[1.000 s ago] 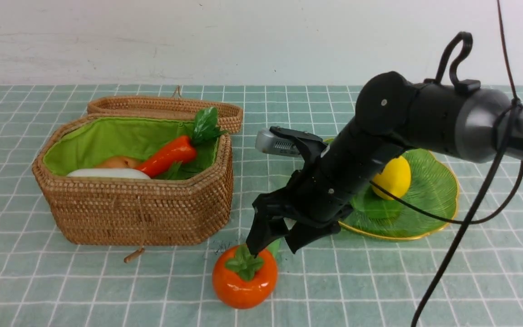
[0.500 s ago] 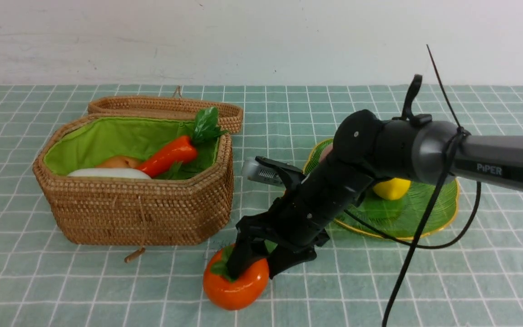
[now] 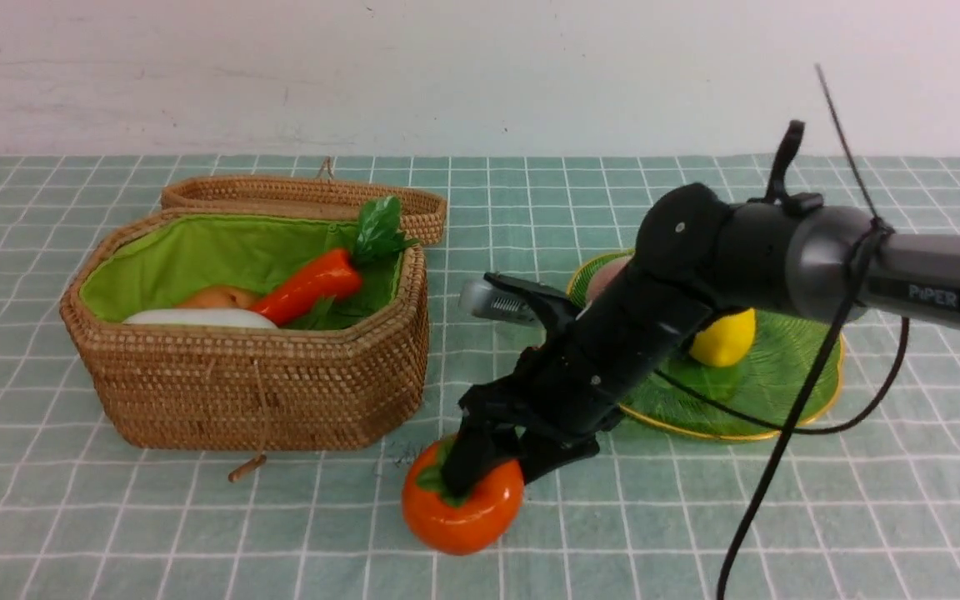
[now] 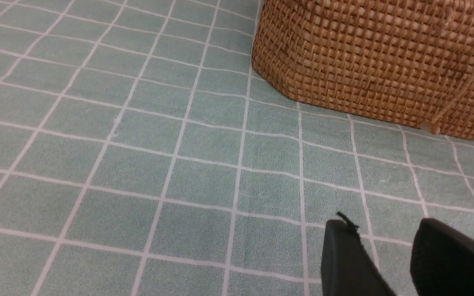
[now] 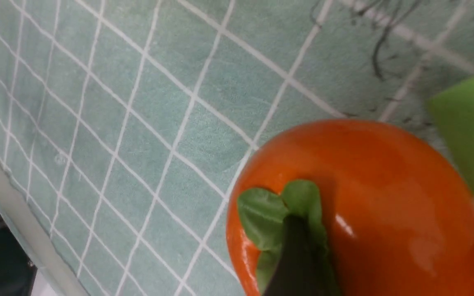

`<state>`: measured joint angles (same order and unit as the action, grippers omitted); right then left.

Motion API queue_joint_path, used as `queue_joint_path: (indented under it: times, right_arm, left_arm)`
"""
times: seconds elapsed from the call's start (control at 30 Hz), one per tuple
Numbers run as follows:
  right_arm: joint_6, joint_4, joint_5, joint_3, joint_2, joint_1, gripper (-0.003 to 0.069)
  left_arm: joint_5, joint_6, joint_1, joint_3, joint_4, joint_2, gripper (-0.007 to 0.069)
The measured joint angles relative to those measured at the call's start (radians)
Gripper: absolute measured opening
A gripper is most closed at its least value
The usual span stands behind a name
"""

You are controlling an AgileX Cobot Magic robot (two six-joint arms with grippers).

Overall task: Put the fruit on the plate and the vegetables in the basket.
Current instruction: Grab a tomato with your right arm and place it on the plate on the right.

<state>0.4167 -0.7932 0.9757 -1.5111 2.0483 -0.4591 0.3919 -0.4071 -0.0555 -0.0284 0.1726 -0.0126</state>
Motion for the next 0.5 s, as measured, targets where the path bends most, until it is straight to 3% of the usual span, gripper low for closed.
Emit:
queue_joint_path:
  times: [0.37,0.5]
  right_arm:
    - [-0.052,0.032,0.006,0.000,-0.198,0.267,0.0503]
    - [-0.112,0.112,-0.021,0.000,-0.172,0.339,0.0503]
  left_arm:
    - [0.000,0.001,0.000,0.000,0.000,0.000,0.0239]
    - [0.000,0.001,0.000,0.000,0.000,0.000,0.0239]
